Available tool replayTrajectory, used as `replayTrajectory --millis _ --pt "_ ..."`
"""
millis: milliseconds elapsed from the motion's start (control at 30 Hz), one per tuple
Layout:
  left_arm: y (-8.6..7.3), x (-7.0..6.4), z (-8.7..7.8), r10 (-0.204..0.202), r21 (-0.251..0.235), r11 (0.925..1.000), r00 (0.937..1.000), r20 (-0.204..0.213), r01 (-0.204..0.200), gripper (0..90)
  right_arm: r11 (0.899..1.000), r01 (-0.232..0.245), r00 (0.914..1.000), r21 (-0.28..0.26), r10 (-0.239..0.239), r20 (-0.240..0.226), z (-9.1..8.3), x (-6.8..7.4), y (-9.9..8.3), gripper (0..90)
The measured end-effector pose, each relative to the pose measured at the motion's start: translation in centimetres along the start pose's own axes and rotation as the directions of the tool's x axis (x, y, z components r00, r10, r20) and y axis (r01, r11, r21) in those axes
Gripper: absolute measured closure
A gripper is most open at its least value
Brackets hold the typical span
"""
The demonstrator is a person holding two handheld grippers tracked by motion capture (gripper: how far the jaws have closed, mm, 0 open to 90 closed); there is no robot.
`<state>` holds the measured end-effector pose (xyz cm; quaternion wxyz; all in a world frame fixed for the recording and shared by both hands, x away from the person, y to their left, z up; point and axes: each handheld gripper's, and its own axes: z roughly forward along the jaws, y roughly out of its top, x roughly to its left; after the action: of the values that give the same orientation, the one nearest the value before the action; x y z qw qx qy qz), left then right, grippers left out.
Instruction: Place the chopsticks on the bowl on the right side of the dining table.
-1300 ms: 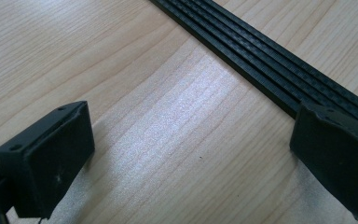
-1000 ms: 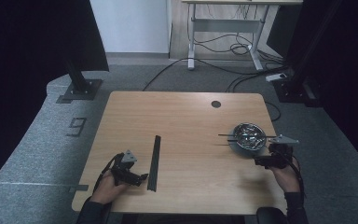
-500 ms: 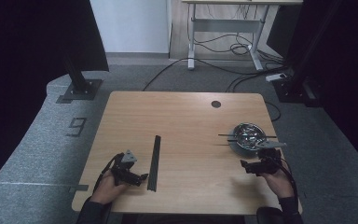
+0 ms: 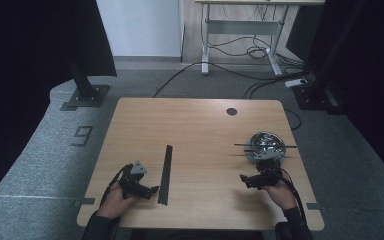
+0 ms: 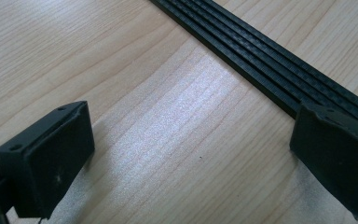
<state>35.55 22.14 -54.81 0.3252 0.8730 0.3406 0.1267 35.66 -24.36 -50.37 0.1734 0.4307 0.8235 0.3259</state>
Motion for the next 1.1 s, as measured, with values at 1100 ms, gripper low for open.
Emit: replayTrajectory --millis 1100 --pt "0.0 0.0 0.0 0.0 0.0 1.0 1.0 0.0 0.0 0.0 0.994 0.105 0.9892 0.017 -0.102 -0.105 5.9 4.9 4.1 0.0"
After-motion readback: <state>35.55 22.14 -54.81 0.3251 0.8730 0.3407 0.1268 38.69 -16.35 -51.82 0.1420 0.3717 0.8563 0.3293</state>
